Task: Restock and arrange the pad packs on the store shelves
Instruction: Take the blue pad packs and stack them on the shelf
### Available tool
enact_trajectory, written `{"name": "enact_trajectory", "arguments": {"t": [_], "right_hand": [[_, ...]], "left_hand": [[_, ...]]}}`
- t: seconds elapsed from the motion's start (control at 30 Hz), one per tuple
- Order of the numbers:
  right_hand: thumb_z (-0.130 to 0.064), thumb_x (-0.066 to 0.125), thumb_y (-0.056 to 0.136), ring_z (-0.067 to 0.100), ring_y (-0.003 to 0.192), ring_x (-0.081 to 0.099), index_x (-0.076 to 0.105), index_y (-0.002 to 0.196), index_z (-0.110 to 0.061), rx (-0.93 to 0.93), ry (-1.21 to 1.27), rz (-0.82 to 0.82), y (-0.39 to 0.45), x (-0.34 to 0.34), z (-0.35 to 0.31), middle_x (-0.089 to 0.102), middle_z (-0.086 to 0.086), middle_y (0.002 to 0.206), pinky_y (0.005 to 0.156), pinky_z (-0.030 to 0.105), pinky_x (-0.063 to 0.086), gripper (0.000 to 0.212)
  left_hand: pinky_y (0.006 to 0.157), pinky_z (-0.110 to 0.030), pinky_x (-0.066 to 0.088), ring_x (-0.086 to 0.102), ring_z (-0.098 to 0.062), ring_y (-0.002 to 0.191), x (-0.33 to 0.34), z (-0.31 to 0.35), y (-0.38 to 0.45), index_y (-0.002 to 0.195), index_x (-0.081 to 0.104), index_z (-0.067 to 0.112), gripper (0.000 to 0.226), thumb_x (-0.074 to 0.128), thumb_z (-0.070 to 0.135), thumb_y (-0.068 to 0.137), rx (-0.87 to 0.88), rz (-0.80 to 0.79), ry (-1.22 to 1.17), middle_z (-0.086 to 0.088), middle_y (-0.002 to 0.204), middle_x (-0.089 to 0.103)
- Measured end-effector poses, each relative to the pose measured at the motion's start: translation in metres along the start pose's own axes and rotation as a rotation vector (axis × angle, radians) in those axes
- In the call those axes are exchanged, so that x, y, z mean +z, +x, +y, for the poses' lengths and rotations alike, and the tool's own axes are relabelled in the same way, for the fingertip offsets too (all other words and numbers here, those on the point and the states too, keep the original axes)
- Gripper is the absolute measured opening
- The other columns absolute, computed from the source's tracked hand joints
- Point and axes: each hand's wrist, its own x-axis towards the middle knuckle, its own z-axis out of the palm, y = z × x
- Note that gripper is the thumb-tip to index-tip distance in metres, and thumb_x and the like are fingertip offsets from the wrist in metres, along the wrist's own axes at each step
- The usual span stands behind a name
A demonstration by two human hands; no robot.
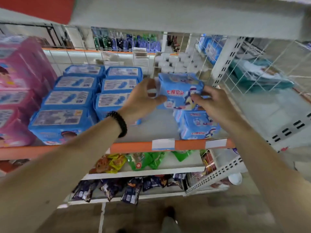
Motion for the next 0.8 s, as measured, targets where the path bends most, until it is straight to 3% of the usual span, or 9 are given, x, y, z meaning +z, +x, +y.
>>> {"name": "enact_trajectory", "arguments": {"t": [0.17,0.27,0.37,0.47,0.57,0.63,0.7,0.8], "right_hand": [[-0.021,0.068,0.094,0.024,0.095,0.070,0.068,0.106,-0.027,-0.050,0.001,0.007,0.063,-0.016,0.018,0.070,-0.006,0.097,0.089,0.052,0.056,0.013],[-0.024,0.069,0.090,0.022,0.094,0.070,0.068,0.111,-0.032,-0.100,-0.027,0.006,0.099,-0.026,0.027,0.069,-0.009,0.096,0.090,0.050,0.057,0.022],[-0.017,0.066,0.093,0.022,0.096,0.069,0.066,0.108,-0.028,-0.148,-0.036,-0.020,0.130,-0.033,0.034,0.066,-0.010,0.092,0.091,0.050,0.056,0.019],[-0.011,0.063,0.095,0.021,0.094,0.066,0.065,0.114,-0.020,-0.122,-0.037,-0.025,0.152,-0.031,0.044,0.066,-0.004,0.093,0.092,0.049,0.056,0.021],[-0.029,0.065,0.091,0.020,0.098,0.069,0.066,0.120,-0.019,-0.112,-0.032,-0.054,0.170,-0.029,0.068,0.071,0.000,0.104,0.088,0.050,0.058,0.030],[-0.035,0.065,0.090,0.012,0.092,0.069,0.065,0.124,-0.018,-0.144,-0.004,-0.044,0.178,-0.027,0.076,0.071,-0.002,0.101,0.081,0.038,0.060,0.038],[-0.027,0.065,0.093,0.005,0.083,0.067,0.066,0.123,-0.013,-0.146,0.014,-0.021,0.183,-0.024,0.075,0.070,-0.003,0.095,0.074,0.029,0.057,0.033],[-0.044,0.066,0.077,0.019,0.091,0.071,0.068,0.115,-0.026,-0.107,0.037,0.030,0.193,-0.020,0.081,0.074,-0.001,0.100,0.083,0.045,0.060,0.042]], "left_hand": [[0.076,-0.036,0.056,0.067,-0.013,0.092,0.018,-0.004,0.057,0.102,0.054,0.024,0.032,0.078,0.026,0.081,-0.010,0.033,0.093,0.007,0.115,0.066],[0.065,-0.034,0.052,0.064,-0.020,0.086,0.036,-0.008,0.089,0.090,0.050,0.031,0.030,0.078,0.029,0.079,0.000,0.086,0.127,0.001,0.117,0.065],[0.080,-0.043,0.058,0.063,-0.021,0.093,0.051,-0.011,0.121,0.098,0.050,0.024,0.031,0.078,0.025,0.084,-0.018,0.097,0.214,-0.003,0.123,0.062],[0.086,-0.035,0.054,0.060,-0.019,0.108,0.061,-0.018,0.143,0.117,0.053,0.016,0.042,0.077,0.027,0.085,-0.041,0.117,0.274,-0.002,0.125,0.059],[0.082,-0.036,0.054,0.062,-0.023,0.108,0.068,-0.030,0.157,0.115,0.052,0.016,0.038,0.076,0.024,0.086,-0.047,0.134,0.249,0.000,0.122,0.058],[0.086,-0.040,0.056,0.063,-0.026,0.112,0.067,-0.032,0.167,0.110,0.050,0.020,0.036,0.076,0.022,0.086,-0.040,0.117,0.250,-0.001,0.125,0.058],[0.095,-0.045,0.054,0.060,-0.025,0.119,0.066,-0.031,0.179,0.110,0.048,0.022,0.038,0.076,0.020,0.085,-0.047,0.082,0.256,-0.002,0.131,0.057],[0.100,-0.036,0.050,0.056,-0.021,0.123,0.065,-0.030,0.193,0.116,0.050,0.017,0.037,0.074,0.018,0.088,-0.018,0.077,0.332,-0.003,0.128,0.057]]}}
